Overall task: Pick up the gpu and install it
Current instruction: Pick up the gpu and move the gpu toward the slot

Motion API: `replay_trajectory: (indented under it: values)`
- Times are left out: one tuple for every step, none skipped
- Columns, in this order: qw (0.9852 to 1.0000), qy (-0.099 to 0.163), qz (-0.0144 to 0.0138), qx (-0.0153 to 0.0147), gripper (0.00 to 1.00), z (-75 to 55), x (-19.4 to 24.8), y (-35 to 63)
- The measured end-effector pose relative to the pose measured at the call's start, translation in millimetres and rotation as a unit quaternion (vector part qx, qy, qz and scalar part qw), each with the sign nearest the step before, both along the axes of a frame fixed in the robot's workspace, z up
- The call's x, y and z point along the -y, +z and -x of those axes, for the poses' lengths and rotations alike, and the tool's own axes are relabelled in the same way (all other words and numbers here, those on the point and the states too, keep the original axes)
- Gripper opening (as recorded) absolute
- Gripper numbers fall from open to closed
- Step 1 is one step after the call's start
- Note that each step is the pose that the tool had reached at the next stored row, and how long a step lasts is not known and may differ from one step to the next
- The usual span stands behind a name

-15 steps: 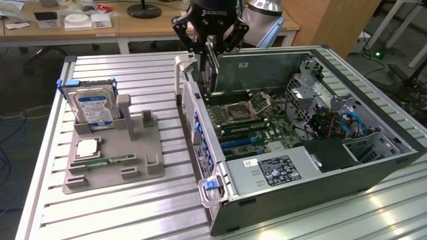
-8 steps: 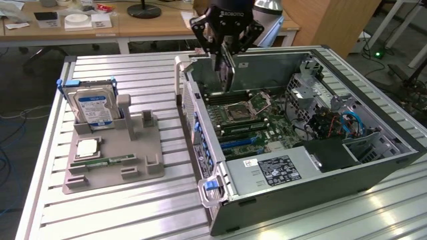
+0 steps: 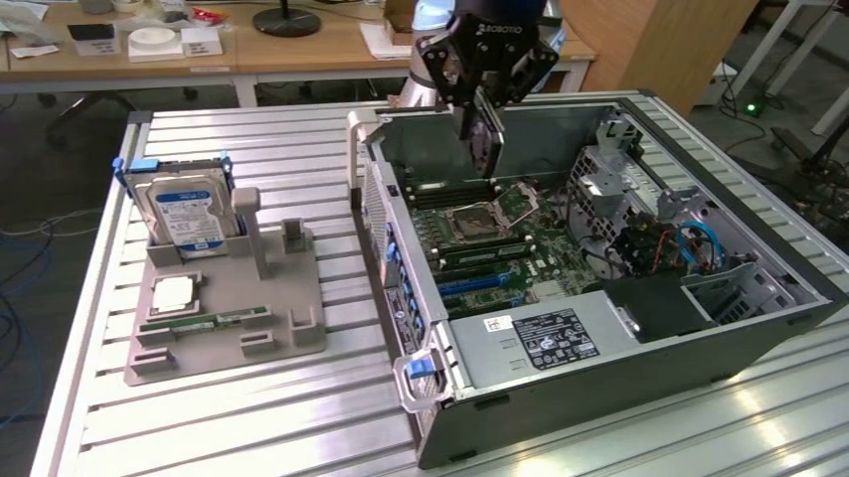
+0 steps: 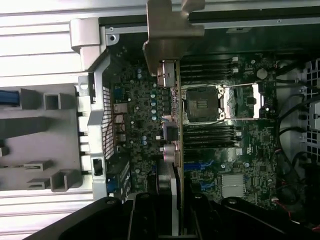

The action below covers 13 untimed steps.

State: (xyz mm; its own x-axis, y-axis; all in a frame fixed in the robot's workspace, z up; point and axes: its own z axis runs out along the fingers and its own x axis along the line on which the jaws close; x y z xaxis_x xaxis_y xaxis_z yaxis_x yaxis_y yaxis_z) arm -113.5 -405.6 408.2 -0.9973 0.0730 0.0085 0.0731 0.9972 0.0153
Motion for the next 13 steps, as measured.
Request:
replay_trajectory:
  values:
    - [1.0000, 0.003, 0.0000, 0.0000, 0.29, -1.9, 0.0, -0.1]
    - [1.0000, 0.007, 0.0000, 0.0001, 0.29, -3.4, 0.0, -0.2]
    - [0.9999, 0.010, 0.0000, 0.0001, 0.29, -4.8, 0.0, -0.3]
    - [0.9999, 0.013, 0.0000, 0.0000, 0.29, -6.2, 0.0, -0.4]
    - [0.9999, 0.017, 0.0000, 0.0000, 0.29, -7.6, 0.0, -0.5]
    - [0.9998, 0.019, 0.0000, 0.0000, 0.29, -9.3, 0.0, -0.6]
    - [0.9998, 0.021, 0.0000, 0.0000, 0.29, -11.3, 0.0, -0.7]
    - [0.9998, 0.022, 0.0000, 0.0000, 0.29, -13.8, 0.0, -0.8]
    - [0.9997, 0.023, -0.0001, 0.0000, 0.29, -16.2, 0.0, -1.0]
    - [0.9997, 0.025, -0.0001, 0.0000, 0.29, -18.9, 0.0, -1.1]
    - [0.9997, 0.026, 0.0000, 0.0000, 0.29, -21.4, 0.0, -1.2]
    - [0.9996, 0.027, 0.0000, 0.0000, 0.29, -23.9, 0.0, -1.3]
    - [0.9996, 0.028, 0.0000, 0.0000, 0.29, -26.2, 0.0, -1.4]
